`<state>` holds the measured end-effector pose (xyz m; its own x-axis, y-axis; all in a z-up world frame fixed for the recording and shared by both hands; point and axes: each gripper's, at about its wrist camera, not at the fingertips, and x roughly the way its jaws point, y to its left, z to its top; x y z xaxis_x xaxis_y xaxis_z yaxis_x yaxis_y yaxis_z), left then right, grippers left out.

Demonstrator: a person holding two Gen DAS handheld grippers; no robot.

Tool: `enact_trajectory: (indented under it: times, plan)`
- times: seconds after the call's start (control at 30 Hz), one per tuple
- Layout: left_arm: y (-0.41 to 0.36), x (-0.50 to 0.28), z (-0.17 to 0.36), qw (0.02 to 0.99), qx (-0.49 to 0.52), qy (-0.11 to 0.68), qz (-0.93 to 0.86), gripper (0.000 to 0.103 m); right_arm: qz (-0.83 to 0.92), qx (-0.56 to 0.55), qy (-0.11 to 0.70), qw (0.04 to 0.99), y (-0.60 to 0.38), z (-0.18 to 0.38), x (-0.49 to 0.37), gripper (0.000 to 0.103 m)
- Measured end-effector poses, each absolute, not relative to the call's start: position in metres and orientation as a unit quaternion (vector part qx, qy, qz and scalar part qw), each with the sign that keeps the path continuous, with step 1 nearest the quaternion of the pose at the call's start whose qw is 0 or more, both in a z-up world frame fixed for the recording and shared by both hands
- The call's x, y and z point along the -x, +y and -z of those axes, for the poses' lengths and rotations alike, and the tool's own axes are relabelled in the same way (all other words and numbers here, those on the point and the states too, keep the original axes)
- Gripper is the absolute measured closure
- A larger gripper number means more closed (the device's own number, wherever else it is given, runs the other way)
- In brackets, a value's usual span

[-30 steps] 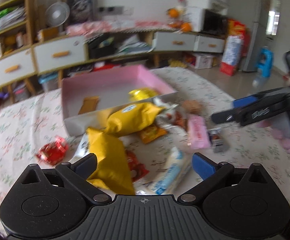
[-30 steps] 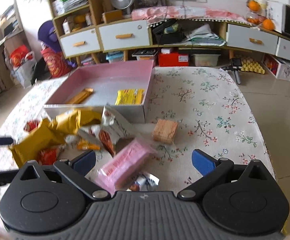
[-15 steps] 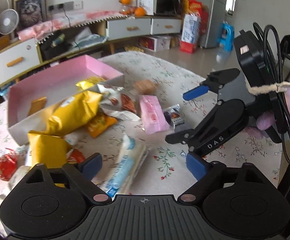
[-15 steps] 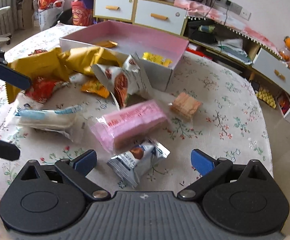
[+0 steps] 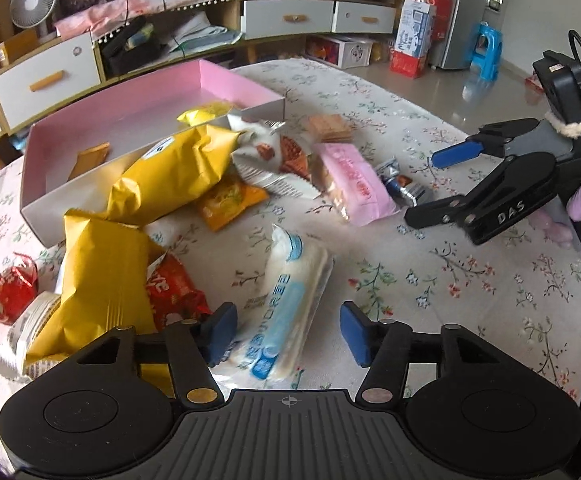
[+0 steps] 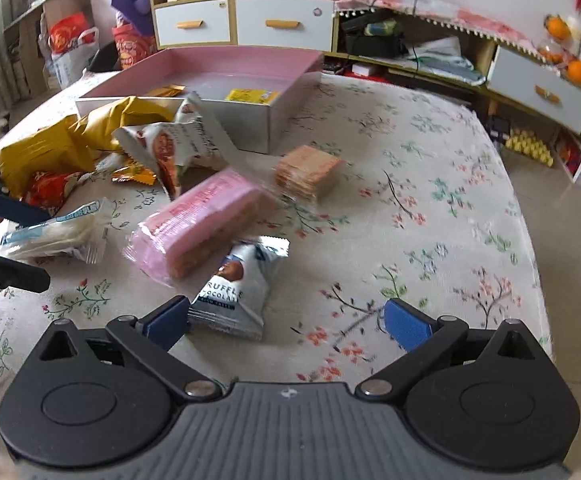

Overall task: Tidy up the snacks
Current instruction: 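Withdraw both tools from the box back over the snack pile, then grasp the white-blue stick pack with the left tool while the right tool grasps the truffle packet, then carry both packs into the pink box and open both tools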

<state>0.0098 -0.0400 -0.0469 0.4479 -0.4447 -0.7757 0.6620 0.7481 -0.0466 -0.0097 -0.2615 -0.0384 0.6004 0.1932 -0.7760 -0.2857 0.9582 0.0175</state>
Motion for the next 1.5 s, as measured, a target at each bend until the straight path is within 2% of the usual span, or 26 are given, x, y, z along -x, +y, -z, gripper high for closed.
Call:
enact_trajectory:
  times: [0.1,0.3,0.4,0.5,0.57,0.6,0.77,0.83,1.27,1.5]
  plan:
    - [-0.040,-0.010,0.047,0.843,-0.131,0.411,0.321,0.053,-0.136,0.053,0.424,0.894,-0.261,0.039,0.011,0.000]
    - [-0.041,-0.012,0.045,0.853,-0.110,0.418,0.293,0.068,-0.126,0.053,0.433,0.891,-0.254,0.036,0.006,0.000]
    - [-0.042,-0.013,0.044,0.855,-0.096,0.421,0.289,0.073,-0.125,0.055,0.428,0.893,-0.255,0.037,0.003,0.004]
    - [-0.045,-0.014,0.044,0.857,-0.090,0.422,0.282,0.080,-0.131,0.053,0.424,0.894,-0.253,0.034,0.003,0.018]
    - [-0.046,-0.015,0.043,0.858,-0.080,0.425,0.278,0.083,-0.138,0.054,0.423,0.894,-0.250,0.032,0.003,0.033]
    - [-0.047,-0.015,0.042,0.858,-0.075,0.425,0.277,0.085,-0.141,0.055,0.423,0.893,-0.249,0.031,0.003,0.037]
    - [-0.051,-0.016,0.037,0.860,-0.064,0.422,0.279,0.087,-0.158,0.065,0.425,0.889,-0.243,0.026,0.005,0.077]
    - [-0.052,-0.015,0.035,0.858,-0.060,0.424,0.285,0.087,-0.154,0.071,0.428,0.888,-0.241,0.026,0.006,0.081]
    - [-0.046,-0.012,0.016,0.864,-0.018,0.413,0.288,0.087,-0.107,0.055,0.461,0.879,-0.246,0.014,-0.005,0.085]
    - [-0.033,-0.018,-0.001,0.877,0.005,0.395,0.275,0.087,-0.092,0.010,0.444,0.891,-0.248,-0.009,-0.021,0.086]
